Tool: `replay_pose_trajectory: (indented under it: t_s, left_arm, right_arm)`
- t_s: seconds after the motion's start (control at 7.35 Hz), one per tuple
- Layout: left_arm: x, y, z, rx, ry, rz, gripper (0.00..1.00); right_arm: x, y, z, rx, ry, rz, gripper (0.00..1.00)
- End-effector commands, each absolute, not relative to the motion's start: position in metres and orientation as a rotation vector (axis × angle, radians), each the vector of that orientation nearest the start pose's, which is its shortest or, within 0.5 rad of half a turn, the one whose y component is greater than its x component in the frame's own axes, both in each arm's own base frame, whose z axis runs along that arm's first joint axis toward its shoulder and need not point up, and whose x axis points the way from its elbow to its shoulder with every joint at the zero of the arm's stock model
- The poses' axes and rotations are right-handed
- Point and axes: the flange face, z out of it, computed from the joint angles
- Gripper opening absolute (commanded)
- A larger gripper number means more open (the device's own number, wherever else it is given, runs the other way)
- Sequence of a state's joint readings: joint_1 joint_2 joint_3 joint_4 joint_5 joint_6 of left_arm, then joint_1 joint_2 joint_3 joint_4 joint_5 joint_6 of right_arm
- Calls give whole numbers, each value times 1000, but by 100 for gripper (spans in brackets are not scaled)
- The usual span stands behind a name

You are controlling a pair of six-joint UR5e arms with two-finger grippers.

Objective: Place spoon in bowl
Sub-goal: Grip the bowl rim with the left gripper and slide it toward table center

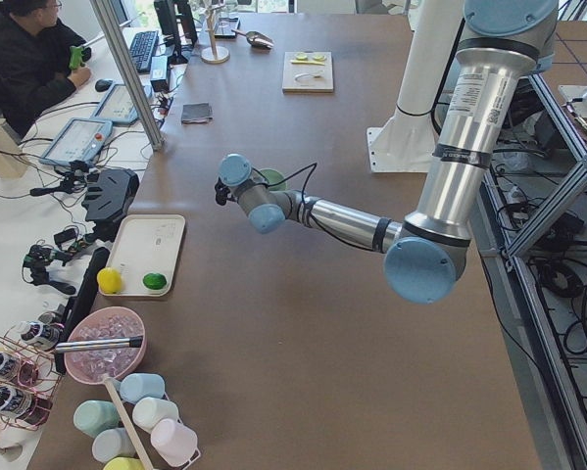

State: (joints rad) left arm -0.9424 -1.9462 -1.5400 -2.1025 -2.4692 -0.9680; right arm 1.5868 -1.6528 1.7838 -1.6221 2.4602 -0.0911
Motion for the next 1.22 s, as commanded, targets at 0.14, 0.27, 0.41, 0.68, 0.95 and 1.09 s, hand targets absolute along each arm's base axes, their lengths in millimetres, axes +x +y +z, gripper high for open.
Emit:
replay_pose_trajectory:
  t_s: [0.14,0.27,0.41,0.68,0.95,1.09]
  left_arm:
    - [445,-542,257,-43,1053,51,0]
    - [479,-529,228,-6,1038,11,0]
    - [519,-524,204,-21,1027,-5,0]
    - [558,-514,204,10,980,-7,0]
    - [571,-502,223,24,941,-4,0]
    - [572,-502,226,29,929,-9,0]
  right_arm:
    - [60,-467,587,101,-884,-65,100]
    - [60,-467,587,100,-886,-63,100]
    - [60,-467,587,100,-884,-63,100]
    - [60,-467,587,98,-887,-61,100]
    - [60,-467,587,96,-888,-60,100]
    - [59,-467,587,96,-888,-62,100]
